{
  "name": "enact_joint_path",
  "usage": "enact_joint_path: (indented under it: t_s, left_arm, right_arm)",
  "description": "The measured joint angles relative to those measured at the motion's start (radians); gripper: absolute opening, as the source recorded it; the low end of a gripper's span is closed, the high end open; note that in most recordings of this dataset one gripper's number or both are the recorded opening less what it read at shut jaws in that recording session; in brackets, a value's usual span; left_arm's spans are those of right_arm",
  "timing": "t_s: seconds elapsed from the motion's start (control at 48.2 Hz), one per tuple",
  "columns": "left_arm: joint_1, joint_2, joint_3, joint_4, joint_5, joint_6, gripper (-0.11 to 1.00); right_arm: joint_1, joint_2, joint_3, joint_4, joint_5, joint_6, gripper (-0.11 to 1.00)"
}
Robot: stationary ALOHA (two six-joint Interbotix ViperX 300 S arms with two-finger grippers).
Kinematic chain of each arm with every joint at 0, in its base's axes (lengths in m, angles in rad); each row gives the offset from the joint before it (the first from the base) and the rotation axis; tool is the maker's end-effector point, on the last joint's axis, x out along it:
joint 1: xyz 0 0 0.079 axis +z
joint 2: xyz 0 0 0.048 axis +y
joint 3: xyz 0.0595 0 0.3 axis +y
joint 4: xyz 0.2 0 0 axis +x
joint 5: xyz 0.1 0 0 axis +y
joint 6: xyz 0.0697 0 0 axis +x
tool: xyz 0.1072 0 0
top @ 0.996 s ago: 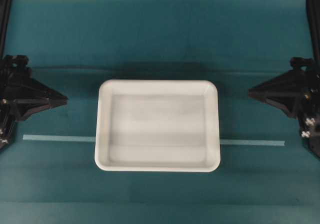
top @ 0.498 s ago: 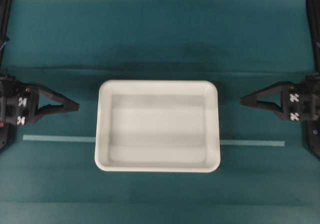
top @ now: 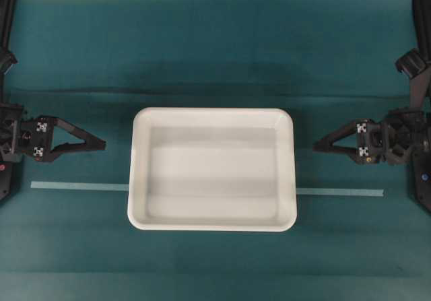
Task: Lift the white case with both hands.
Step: 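Open both grippers and move them inward toward the tray's short sides, then close both grippers on the left and right rims of the white tray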
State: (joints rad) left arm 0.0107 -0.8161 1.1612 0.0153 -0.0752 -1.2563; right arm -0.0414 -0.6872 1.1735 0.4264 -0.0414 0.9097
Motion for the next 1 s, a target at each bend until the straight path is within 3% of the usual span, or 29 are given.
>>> enact_joint_path:
  t_s: [0.104, 0.208, 0.27, 0.374, 0.643, 0.996]
  left_arm:
    - [0.002, 0.000, 0.002, 0.000, 0.005, -0.002, 0.26]
    - [0.000, 0.002, 0.002, 0.000, 0.028, -0.002, 0.58]
    - [0.000, 0.009, 0.002, 0.000, 0.055, -0.006, 0.76]
    - [0.002, 0.025, 0.002, 0.000, 0.094, -0.011, 0.97]
    - [0.005, 0.095, 0.035, 0.000, 0.058, -0.014, 0.96]
    - [0.006, 0.321, 0.130, 0.000, -0.227, -0.014, 0.96]
  right_arm:
    - [-0.008, 0.002, 0.002, 0.000, -0.002, -0.003, 0.65]
    - [-0.008, 0.002, 0.003, 0.000, -0.005, -0.003, 0.87]
    - [-0.008, 0.003, 0.008, 0.000, -0.005, -0.003, 0.94]
    - [-0.008, 0.009, 0.025, 0.000, -0.006, -0.003, 0.93]
    - [0.034, 0.064, 0.091, 0.041, -0.071, 0.046, 0.94]
    - [0.061, 0.227, 0.147, 0.046, -0.298, 0.107, 0.94]
